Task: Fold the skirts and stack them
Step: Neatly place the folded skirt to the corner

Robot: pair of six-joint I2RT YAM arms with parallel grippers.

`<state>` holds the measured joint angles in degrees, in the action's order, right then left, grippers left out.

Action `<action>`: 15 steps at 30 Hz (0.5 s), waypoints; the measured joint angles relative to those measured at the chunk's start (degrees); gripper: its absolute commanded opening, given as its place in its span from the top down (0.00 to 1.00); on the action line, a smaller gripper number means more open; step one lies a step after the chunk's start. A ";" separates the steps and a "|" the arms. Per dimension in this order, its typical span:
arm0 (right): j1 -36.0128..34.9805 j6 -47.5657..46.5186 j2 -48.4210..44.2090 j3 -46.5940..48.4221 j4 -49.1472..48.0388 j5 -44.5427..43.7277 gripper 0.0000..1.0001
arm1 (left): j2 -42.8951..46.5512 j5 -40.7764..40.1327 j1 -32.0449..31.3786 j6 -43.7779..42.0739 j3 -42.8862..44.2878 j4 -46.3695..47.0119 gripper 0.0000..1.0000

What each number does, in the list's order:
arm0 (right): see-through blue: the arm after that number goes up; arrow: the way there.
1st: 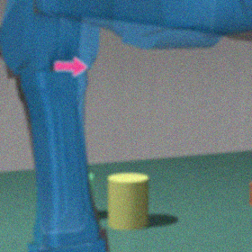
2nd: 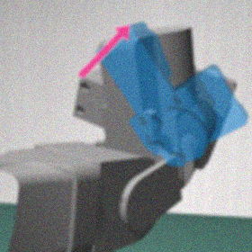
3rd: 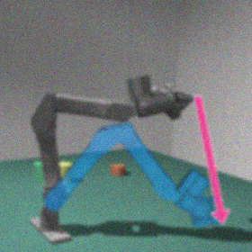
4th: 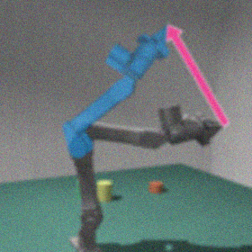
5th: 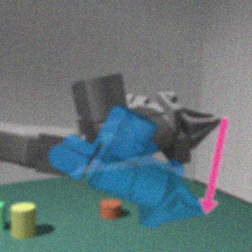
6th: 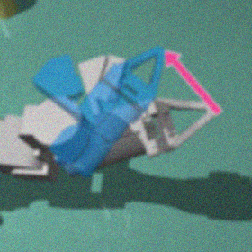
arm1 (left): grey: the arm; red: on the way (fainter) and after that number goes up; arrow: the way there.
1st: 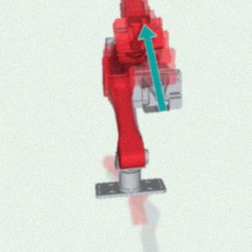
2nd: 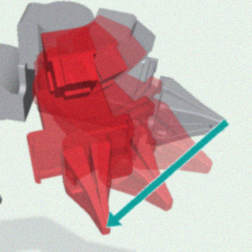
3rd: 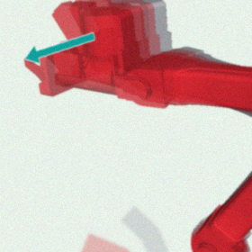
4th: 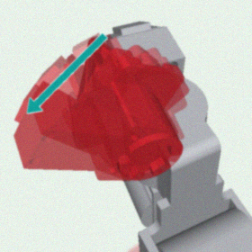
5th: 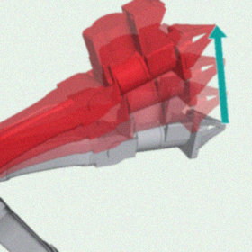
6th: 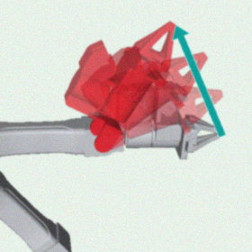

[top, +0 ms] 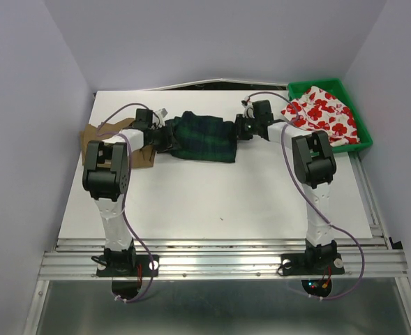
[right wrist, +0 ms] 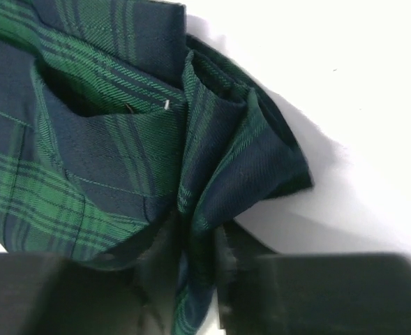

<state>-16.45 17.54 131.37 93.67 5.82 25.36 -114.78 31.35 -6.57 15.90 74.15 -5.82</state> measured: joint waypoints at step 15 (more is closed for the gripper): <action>0.20 6.29 -7.39 -12.55 -2.97 4.00 0.99 | 1.66 -11.91 -7.65 -5.60 2.95 -4.46 1.00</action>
<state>-16.25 23.83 123.98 81.12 2.85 29.36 -113.12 19.44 -14.22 10.31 77.10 -10.28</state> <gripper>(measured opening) 0.060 0.183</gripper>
